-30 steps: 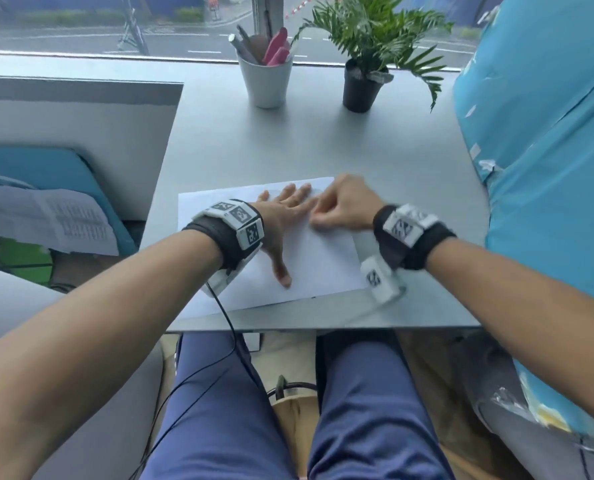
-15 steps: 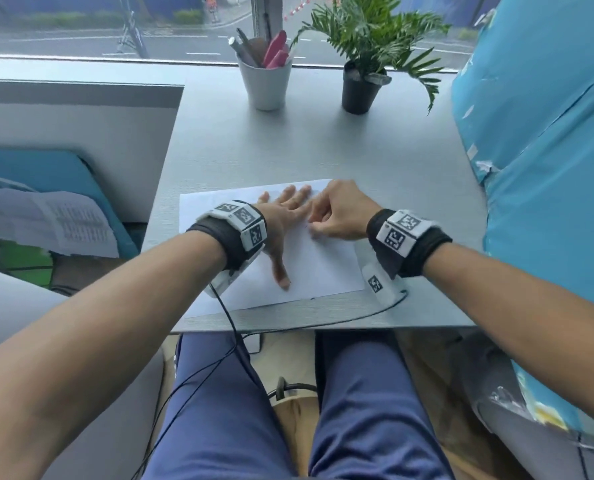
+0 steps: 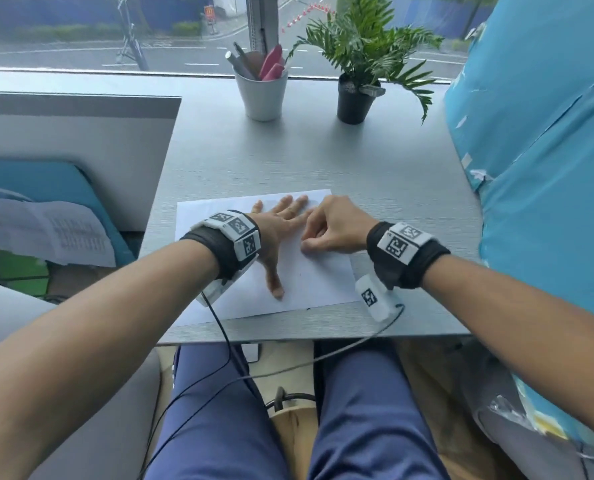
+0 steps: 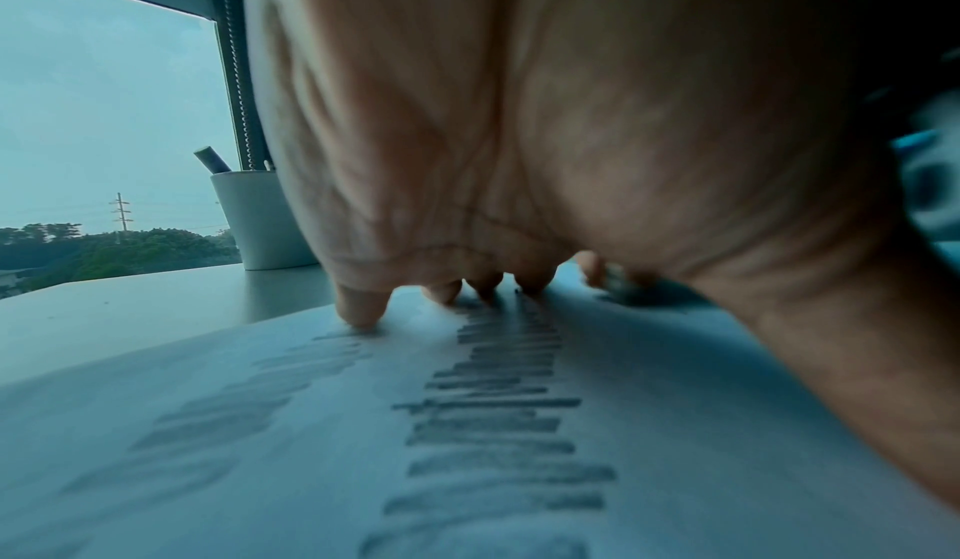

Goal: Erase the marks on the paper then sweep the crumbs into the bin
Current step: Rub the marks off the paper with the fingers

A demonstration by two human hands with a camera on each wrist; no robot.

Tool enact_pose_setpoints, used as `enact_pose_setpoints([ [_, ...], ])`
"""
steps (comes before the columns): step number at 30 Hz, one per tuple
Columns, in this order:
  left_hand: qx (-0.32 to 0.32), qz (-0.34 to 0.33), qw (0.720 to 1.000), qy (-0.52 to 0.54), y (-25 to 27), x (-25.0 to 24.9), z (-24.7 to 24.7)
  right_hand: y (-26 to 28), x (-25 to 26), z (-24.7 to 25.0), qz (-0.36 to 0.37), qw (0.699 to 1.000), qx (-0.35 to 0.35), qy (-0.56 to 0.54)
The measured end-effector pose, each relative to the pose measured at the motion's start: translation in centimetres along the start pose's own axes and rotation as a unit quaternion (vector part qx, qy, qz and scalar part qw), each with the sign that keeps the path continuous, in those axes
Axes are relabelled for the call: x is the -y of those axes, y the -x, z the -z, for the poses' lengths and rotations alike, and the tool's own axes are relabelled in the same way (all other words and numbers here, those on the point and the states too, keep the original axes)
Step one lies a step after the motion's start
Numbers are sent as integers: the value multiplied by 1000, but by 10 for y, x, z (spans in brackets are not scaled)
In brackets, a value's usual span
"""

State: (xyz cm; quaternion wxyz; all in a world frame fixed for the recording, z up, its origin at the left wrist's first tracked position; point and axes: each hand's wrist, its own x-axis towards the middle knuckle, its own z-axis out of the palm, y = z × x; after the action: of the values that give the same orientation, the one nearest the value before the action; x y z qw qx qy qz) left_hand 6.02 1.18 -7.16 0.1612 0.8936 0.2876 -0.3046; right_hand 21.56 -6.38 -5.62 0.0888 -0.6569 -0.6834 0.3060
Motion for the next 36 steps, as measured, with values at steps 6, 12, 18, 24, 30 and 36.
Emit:
enact_pose_setpoints([
  [6,4,6,1000,-6,2,-3,2,0,3,-6,-2,1000,-15,24],
  [12,12,-1,1000,-5,4,-1,3,-15,-15,17,-29,997,-78,4],
  [18,15,3,1000,-18,3,0,3,15,8,-18,11,999,48,1],
  [24,20,2,1000,-15,6,-3,5,-20,-22,21,-38,996,-83,7],
  [30,28,-3,999,-39,5,1,4,5,-2,-2,-3,1000,10,-11],
  [36,28,-2,999,-40,4,-1,4,0,-2,-1,-11,1000,-23,4],
])
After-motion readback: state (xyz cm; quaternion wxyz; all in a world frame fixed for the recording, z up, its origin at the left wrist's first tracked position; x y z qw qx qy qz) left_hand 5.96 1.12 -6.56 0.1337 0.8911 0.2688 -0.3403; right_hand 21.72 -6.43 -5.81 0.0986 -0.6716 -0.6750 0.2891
